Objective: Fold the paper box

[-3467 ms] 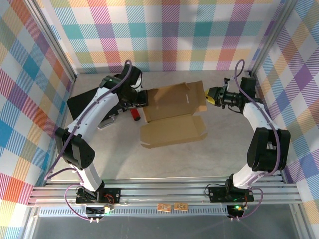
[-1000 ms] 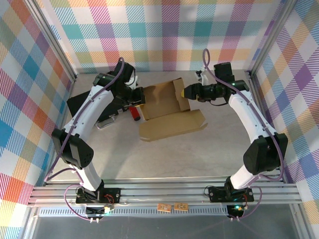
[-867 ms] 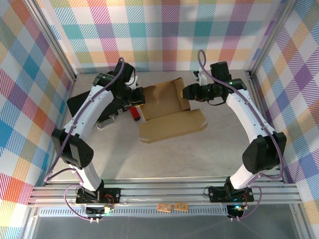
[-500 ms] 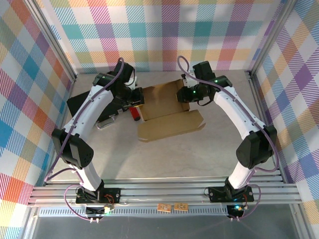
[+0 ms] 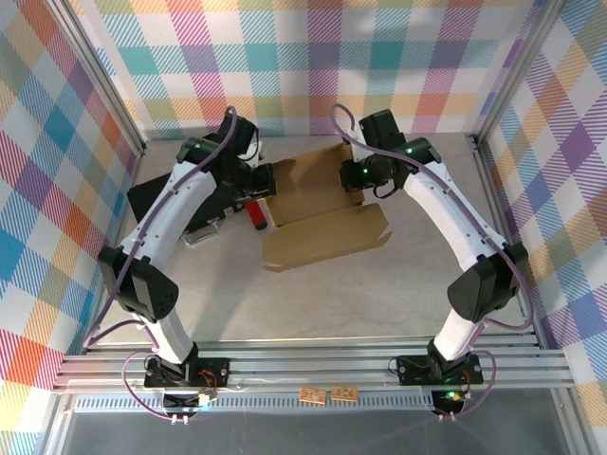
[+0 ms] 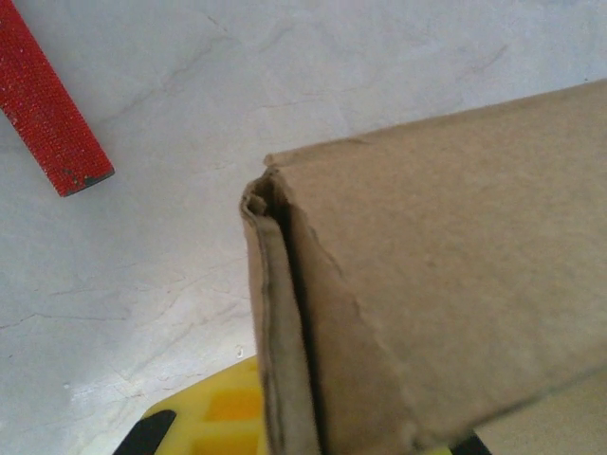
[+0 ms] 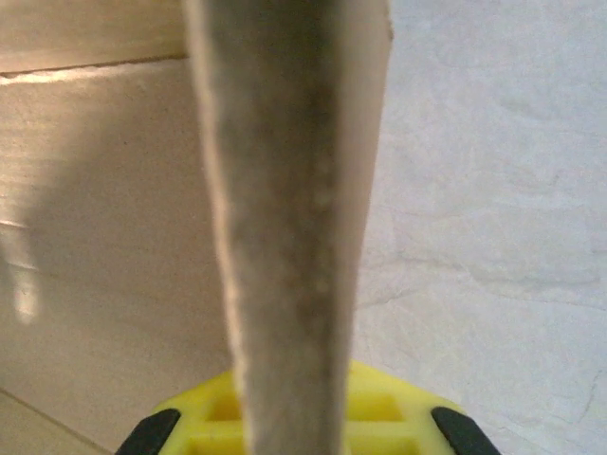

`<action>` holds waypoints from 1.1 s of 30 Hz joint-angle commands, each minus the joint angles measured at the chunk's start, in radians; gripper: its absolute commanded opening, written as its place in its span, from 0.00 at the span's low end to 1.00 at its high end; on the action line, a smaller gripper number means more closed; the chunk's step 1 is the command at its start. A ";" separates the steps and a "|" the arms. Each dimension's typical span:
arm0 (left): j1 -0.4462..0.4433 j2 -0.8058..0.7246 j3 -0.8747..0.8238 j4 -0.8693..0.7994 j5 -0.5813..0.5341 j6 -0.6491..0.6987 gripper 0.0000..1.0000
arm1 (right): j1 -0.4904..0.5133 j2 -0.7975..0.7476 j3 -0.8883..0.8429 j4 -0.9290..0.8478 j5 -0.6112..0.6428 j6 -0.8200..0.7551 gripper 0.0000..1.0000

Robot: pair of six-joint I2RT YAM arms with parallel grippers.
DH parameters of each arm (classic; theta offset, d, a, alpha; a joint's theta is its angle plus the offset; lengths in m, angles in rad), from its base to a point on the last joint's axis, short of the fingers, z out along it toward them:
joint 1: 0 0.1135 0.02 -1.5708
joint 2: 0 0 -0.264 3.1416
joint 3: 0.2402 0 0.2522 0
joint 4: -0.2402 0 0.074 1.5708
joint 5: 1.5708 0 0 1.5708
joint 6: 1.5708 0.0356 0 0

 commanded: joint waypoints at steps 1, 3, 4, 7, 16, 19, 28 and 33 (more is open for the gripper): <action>-0.026 -0.003 0.051 -0.050 -0.015 -0.004 0.00 | 0.001 0.027 0.039 -0.039 0.084 0.005 0.00; -0.041 0.007 0.069 -0.061 -0.040 -0.019 0.00 | 0.008 0.026 0.040 -0.043 0.118 0.002 0.00; -0.053 0.014 0.079 -0.071 -0.060 -0.026 0.00 | 0.013 0.027 0.041 -0.046 0.136 -0.001 0.00; -0.084 0.044 0.119 -0.121 -0.133 -0.042 0.00 | 0.015 0.030 0.065 -0.064 0.141 0.000 0.25; -0.101 0.074 0.147 -0.158 -0.196 -0.045 0.00 | -0.020 0.049 0.177 -0.140 -0.054 0.014 0.43; -0.101 0.077 0.149 -0.155 -0.196 -0.045 0.00 | -0.038 0.057 0.162 -0.152 -0.135 0.022 0.44; -0.099 0.088 0.160 -0.159 -0.191 -0.042 0.00 | -0.072 -0.025 0.004 -0.083 -0.252 0.026 0.47; -0.099 0.094 0.165 -0.157 -0.182 -0.041 0.00 | -0.074 -0.062 -0.048 -0.057 -0.316 0.029 0.57</action>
